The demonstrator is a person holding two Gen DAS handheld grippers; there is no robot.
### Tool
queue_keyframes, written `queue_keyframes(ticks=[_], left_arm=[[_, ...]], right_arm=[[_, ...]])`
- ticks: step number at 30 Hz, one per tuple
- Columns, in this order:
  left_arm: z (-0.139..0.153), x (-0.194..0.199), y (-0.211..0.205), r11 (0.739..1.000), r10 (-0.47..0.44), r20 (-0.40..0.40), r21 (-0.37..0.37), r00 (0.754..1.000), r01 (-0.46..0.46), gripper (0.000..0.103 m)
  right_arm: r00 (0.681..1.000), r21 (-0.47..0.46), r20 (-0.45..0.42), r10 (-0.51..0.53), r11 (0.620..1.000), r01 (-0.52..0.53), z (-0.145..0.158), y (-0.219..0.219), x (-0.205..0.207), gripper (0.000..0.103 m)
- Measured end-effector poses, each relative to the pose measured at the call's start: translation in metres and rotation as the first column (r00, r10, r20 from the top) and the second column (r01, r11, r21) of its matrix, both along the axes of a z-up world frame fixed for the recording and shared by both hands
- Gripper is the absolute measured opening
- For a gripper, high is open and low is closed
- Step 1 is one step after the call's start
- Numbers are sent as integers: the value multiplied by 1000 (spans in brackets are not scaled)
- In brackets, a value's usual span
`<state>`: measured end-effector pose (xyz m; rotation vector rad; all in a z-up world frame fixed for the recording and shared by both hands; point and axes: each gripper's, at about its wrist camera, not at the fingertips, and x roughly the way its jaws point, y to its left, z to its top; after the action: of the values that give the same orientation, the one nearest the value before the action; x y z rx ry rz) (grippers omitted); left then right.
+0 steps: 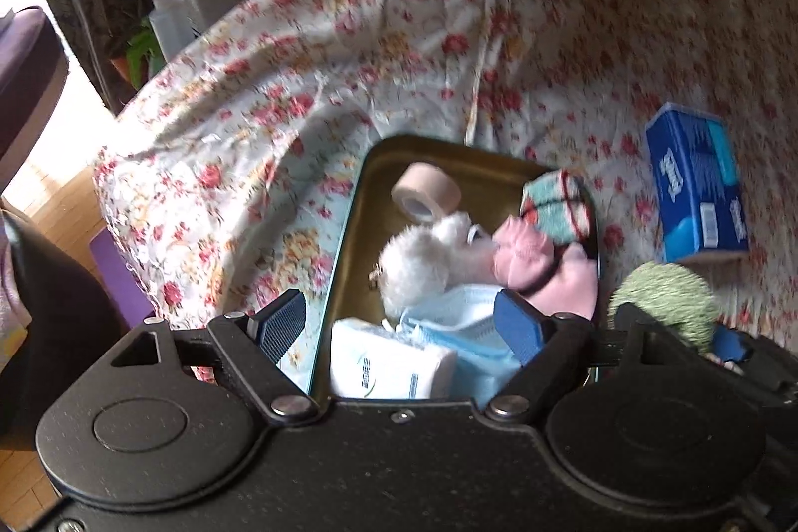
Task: Organize soft objects
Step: 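Release the tissue packet into the tray while the right gripper drops the green ball there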
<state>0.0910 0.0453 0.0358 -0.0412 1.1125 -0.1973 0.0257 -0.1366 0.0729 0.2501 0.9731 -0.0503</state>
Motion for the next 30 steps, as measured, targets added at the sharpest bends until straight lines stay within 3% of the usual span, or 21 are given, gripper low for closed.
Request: queue_keyframes(ticks=[5,13,19,30], left_arm=[[7,-2,6,999,31,36,21,999,-32,79],[9,-2,25,995,95,26,9,995,-95,79],[10,-7,22,998,65,10,-23,998,-65,82],[10,-12,21,998,45,-6,-46,999,-45,83]], right_arm=[[1000,-18,17,3,1000,-2,-1,11,24,59],[1000,-56,-20,-11,998,10,-13,23,69,59],[998,-10,-58,-30,1000,29,-24,28,92,62],[998,-23,-40,-46,999,45,-17,20,74,67]])
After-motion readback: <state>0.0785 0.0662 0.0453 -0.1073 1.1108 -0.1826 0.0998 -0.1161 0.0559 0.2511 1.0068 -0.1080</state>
